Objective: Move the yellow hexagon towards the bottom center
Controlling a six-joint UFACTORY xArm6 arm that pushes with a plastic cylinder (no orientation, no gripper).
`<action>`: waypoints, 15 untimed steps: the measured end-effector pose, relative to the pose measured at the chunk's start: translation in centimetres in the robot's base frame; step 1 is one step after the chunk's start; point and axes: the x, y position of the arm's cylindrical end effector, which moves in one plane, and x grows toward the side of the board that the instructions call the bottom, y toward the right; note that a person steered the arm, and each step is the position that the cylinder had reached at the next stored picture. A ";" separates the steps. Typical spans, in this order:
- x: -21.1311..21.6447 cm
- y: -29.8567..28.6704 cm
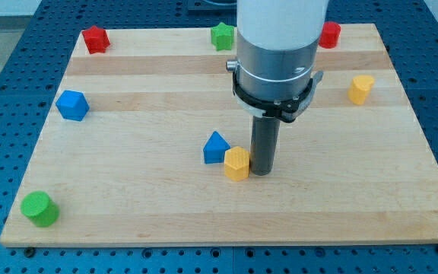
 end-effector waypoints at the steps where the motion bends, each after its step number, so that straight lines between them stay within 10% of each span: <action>1: -1.5 0.4; 15: 4.9 -9.8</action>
